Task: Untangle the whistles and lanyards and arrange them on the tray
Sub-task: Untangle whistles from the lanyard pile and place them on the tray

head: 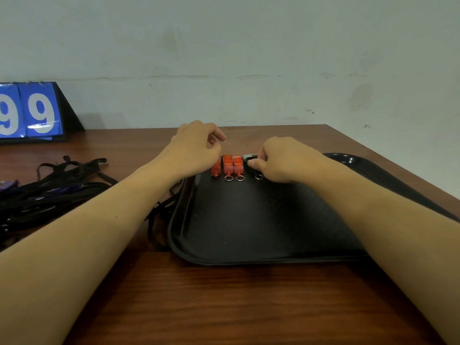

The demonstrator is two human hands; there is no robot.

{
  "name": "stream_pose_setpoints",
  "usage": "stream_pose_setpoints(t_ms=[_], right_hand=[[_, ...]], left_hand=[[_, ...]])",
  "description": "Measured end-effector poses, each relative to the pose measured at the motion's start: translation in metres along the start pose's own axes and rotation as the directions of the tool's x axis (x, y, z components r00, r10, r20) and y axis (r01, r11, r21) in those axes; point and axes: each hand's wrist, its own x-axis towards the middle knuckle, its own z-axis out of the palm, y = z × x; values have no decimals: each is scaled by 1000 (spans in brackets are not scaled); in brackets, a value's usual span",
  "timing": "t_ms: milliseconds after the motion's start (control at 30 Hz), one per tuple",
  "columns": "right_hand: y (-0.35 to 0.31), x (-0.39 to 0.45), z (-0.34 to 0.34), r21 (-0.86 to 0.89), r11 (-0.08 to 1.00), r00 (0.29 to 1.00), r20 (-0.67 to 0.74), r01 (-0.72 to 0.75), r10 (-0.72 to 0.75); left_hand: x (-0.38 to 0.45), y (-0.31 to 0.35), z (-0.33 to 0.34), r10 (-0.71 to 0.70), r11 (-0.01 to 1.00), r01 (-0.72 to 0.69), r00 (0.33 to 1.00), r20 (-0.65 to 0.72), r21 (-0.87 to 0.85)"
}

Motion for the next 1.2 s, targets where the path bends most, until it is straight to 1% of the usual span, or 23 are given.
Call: stream_pose_setpoints(t_ms=[267,400,600,767,833,1000,1200], right_hand=[[0,-2,2,26,1000,1000,1,16,-16],[0,-2,1,20,999,999,-12,33,-33],[1,-8,-4,-4,999,995,-95,42,-42],[1,-14,-9,-63,997,984,-166,53,-62],[-2,-16,-12,-72,993,976,-192,90,-102],[-11,-23,-15,-143,953,930,-221,267,-293],[-13,-22,-18,-172,916,875,-277,362,-398]], left_hand=[[0,-1,2,6,1000,-6,1000,20,8],[-1,-1,3,-22,1000,21,999,34,18],[-3,1,3,-55,999,54,997,61,5],[-3,3,2,-89,996,89,994,63,2],[-3,1,2,-88,996,88,994,61,4],[-2,-2,1,-97,995,97,994,51,12],[-3,-5,-4,-87,996,86,995,45,29]])
